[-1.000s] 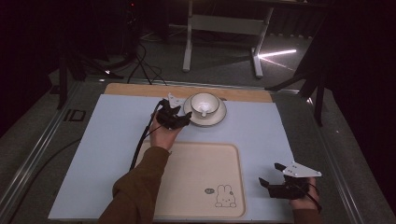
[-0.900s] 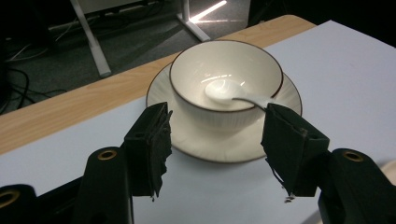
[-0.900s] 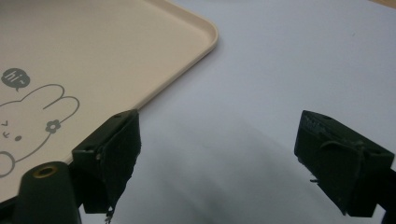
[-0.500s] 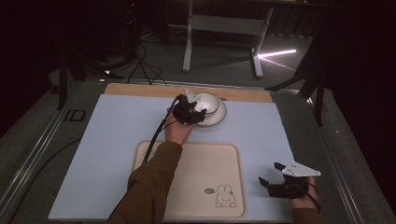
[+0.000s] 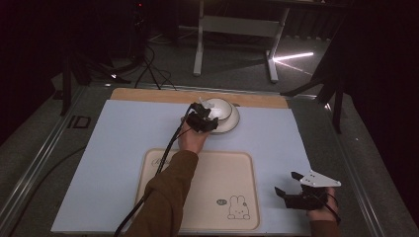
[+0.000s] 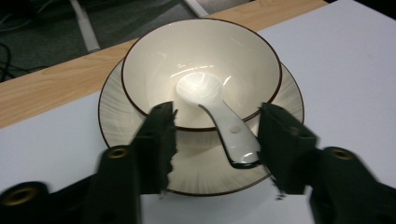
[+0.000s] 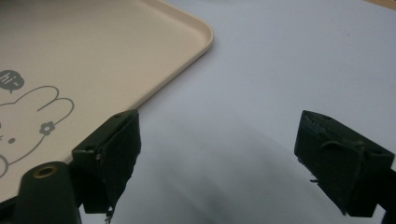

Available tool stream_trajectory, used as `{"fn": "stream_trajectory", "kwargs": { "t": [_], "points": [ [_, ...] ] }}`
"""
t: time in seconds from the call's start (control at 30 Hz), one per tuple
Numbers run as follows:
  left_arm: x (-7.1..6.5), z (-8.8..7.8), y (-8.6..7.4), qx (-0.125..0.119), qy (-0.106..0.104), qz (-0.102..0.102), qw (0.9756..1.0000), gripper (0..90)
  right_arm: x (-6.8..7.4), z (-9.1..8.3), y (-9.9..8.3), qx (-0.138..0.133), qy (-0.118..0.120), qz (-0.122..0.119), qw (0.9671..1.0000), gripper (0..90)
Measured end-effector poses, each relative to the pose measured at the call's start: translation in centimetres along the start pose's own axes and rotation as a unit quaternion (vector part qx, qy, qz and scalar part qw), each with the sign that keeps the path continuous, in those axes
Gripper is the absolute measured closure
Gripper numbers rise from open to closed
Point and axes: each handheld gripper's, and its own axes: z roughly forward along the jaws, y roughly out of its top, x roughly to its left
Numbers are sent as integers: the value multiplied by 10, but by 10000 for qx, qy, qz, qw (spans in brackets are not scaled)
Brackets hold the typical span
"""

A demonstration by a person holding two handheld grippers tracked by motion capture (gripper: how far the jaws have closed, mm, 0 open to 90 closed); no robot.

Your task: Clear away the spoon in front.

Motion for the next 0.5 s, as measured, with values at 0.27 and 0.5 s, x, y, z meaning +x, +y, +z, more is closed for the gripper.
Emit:
{"fn": "stream_trajectory", "kwargs": {
  "t": [0.27, 0.5],
  "points": [
    [5, 0, 0, 69, 56, 63, 9999, 701, 1, 2, 2, 22, 1, -14, 10000, 143],
    [5, 5, -2, 109, 113, 20, 9999, 693, 1, 3, 2, 42, -5, -44, 10000, 143]
  ]
}}
